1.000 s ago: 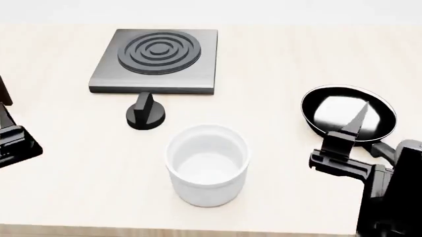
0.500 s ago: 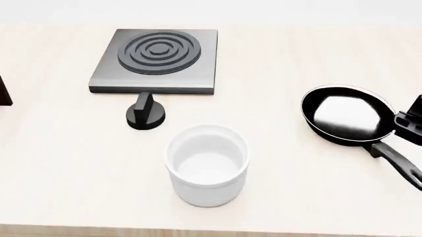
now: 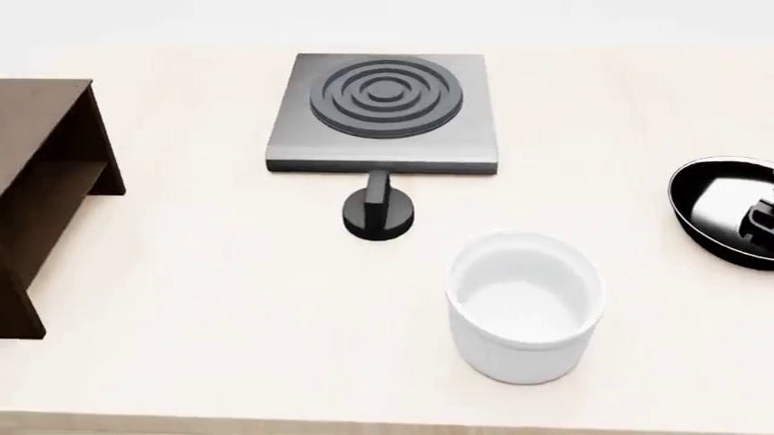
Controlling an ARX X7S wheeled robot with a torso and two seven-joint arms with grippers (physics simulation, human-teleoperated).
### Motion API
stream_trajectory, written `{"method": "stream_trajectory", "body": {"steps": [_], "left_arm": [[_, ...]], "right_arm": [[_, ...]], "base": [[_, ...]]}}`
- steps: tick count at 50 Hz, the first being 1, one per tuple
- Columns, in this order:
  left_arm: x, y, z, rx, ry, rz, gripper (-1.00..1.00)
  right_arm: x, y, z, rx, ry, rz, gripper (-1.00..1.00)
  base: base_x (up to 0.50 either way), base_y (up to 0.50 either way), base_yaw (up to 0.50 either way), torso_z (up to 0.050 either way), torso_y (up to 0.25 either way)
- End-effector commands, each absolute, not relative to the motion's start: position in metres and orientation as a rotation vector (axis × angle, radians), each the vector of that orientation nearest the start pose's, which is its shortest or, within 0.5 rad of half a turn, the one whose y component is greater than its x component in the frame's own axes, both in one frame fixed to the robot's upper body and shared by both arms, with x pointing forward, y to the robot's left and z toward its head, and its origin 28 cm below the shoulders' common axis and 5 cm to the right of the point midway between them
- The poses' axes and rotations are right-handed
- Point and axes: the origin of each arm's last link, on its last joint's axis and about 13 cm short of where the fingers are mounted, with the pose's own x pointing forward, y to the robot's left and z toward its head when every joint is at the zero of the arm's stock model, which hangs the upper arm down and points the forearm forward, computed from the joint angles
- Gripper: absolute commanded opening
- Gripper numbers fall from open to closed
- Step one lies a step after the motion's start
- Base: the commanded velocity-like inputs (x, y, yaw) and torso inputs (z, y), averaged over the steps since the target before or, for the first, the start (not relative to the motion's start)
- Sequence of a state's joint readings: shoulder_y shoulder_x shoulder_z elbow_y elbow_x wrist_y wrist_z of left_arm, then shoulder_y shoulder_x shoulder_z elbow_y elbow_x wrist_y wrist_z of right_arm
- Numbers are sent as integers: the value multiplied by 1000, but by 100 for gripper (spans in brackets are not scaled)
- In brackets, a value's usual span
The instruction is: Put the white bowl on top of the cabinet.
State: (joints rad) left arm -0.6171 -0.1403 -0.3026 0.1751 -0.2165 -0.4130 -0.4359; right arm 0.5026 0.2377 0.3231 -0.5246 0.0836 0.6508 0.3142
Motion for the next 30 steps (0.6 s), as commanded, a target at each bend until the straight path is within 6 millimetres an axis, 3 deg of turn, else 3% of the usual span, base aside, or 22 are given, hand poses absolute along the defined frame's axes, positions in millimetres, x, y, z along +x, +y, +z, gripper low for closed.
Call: {"method": "stream_trajectory", "body": {"steps": [1, 30], "left_arm": [[303, 293, 193, -264, -385, 643, 100], [303, 293, 192, -260, -381, 644, 100]], "right_arm": [[251, -200, 210, -12, -431, -632, 100], [252, -199, 209, -20, -427, -632, 100]], "base": [[0, 500, 0, 0, 0], [0, 500, 0, 0, 0]]}}
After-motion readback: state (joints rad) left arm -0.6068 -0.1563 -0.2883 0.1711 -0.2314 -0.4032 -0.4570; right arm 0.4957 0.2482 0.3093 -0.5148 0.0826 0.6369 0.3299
